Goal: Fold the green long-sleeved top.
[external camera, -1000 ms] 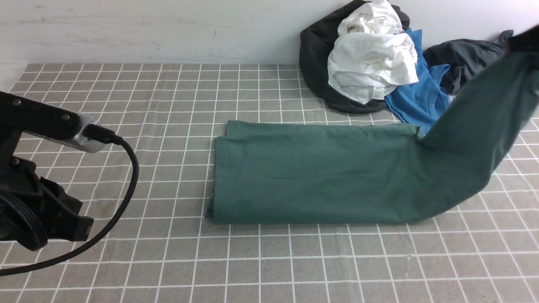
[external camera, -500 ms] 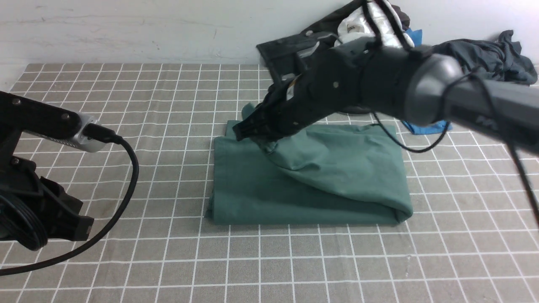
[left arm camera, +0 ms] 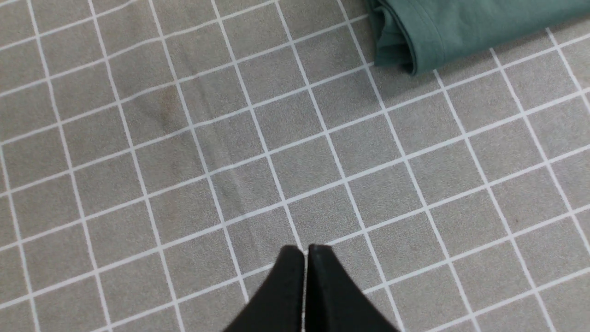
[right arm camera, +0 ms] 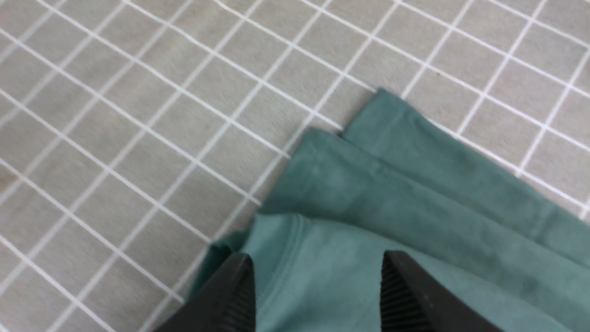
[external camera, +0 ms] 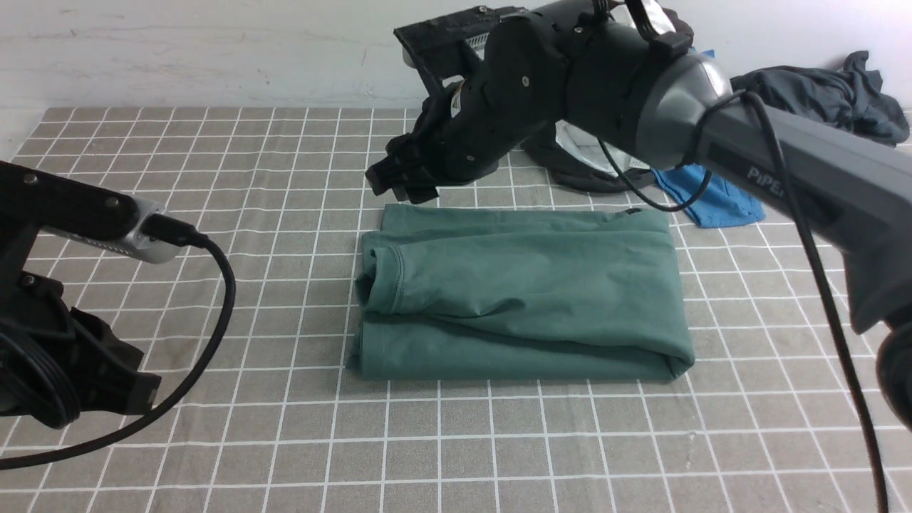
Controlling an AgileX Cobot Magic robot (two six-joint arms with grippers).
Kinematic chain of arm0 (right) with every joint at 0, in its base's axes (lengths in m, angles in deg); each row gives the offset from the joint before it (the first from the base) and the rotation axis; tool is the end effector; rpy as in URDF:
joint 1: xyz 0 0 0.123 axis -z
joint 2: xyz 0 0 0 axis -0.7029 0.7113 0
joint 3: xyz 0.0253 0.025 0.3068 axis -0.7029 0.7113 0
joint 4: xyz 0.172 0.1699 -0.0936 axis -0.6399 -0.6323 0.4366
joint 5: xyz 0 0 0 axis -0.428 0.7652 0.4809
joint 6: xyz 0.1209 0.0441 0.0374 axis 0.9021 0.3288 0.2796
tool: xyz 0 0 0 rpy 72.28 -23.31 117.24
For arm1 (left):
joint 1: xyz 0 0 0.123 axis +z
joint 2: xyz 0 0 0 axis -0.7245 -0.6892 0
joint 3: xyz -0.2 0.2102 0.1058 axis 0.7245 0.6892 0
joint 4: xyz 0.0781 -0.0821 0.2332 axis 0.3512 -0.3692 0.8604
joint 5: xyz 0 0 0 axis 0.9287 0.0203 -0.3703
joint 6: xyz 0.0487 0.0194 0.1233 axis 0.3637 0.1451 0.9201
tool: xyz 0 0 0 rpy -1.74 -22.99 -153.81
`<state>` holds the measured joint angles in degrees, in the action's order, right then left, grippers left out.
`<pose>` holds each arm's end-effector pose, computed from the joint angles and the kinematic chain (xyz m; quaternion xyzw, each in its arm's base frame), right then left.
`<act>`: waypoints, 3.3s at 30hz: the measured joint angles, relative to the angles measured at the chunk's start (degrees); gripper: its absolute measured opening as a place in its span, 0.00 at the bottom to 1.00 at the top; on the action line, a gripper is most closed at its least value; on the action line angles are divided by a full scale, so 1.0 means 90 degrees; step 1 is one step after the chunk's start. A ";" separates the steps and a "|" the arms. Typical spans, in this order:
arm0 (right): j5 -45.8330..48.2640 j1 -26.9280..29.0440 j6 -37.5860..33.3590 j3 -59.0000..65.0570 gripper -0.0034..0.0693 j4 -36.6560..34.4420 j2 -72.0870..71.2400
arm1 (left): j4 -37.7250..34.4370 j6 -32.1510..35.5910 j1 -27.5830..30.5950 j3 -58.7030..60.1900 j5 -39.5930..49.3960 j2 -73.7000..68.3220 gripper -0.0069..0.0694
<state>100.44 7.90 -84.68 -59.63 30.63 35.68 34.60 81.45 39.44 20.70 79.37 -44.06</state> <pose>0.4353 0.3290 0.2558 -0.2981 0.9028 0.1097 0.2899 0.1977 -0.0456 0.2905 0.1367 0.9388 -0.0764 0.3068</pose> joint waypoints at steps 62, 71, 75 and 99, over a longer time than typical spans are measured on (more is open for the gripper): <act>-0.6304 0.0674 0.0857 1.2690 0.03 0.0403 -1.1296 | -0.1165 0.2010 0.0000 0.2655 -0.2507 0.4412 0.08; -0.5895 0.0674 0.0862 1.3306 0.03 0.0388 -1.1383 | -0.1165 0.2010 0.0000 0.2655 -0.2507 0.4412 0.08; -0.4772 0.0898 0.0862 1.3306 0.03 0.0378 -1.2068 | -0.1165 0.2010 0.0000 0.2655 -0.2489 0.4412 0.08; -0.3568 0.4175 0.0884 1.3300 0.03 0.0303 -1.3966 | -0.1165 0.2010 0.0000 0.2655 -0.2334 0.4412 0.08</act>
<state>68.33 45.47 -76.72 60.07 33.36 -90.01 24.11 99.54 39.44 44.59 58.36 -4.35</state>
